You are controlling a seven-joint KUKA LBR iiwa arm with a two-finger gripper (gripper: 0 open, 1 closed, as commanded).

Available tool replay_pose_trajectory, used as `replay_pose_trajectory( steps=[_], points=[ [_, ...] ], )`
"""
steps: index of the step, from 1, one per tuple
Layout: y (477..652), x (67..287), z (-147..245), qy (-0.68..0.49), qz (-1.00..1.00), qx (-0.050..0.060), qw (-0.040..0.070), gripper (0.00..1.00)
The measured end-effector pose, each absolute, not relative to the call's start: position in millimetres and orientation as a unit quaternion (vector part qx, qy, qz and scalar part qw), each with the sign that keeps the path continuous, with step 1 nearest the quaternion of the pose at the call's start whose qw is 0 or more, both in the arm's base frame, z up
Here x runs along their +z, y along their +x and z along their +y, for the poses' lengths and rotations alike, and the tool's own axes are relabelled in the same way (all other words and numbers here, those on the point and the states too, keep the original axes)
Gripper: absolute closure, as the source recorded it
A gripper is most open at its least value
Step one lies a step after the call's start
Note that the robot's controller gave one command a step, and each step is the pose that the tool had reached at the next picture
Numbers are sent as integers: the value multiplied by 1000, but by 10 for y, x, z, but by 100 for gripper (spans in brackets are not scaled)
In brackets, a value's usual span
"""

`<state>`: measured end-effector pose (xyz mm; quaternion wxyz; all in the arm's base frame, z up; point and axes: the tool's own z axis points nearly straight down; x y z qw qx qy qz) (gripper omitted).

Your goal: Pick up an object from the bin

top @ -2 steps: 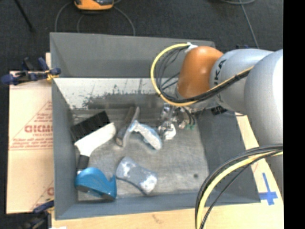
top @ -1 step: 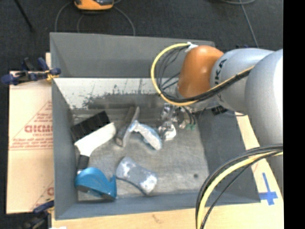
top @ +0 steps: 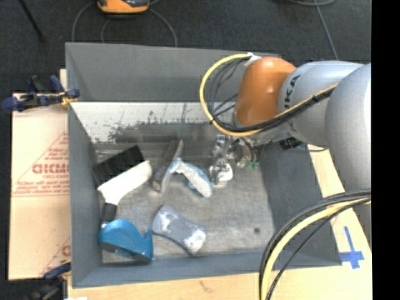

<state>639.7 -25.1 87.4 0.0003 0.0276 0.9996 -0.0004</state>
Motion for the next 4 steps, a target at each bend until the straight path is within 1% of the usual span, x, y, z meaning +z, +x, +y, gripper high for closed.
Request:
replay_pose_trajectory(
  steps=[1,2,4],
  points=[
    [6410,1039,-254,27,1000,0,1,100],
    [6421,1139,-256,27,1000,-1,3,100],
    [6423,1246,-264,27,1000,-1,3,100]
  ],
)
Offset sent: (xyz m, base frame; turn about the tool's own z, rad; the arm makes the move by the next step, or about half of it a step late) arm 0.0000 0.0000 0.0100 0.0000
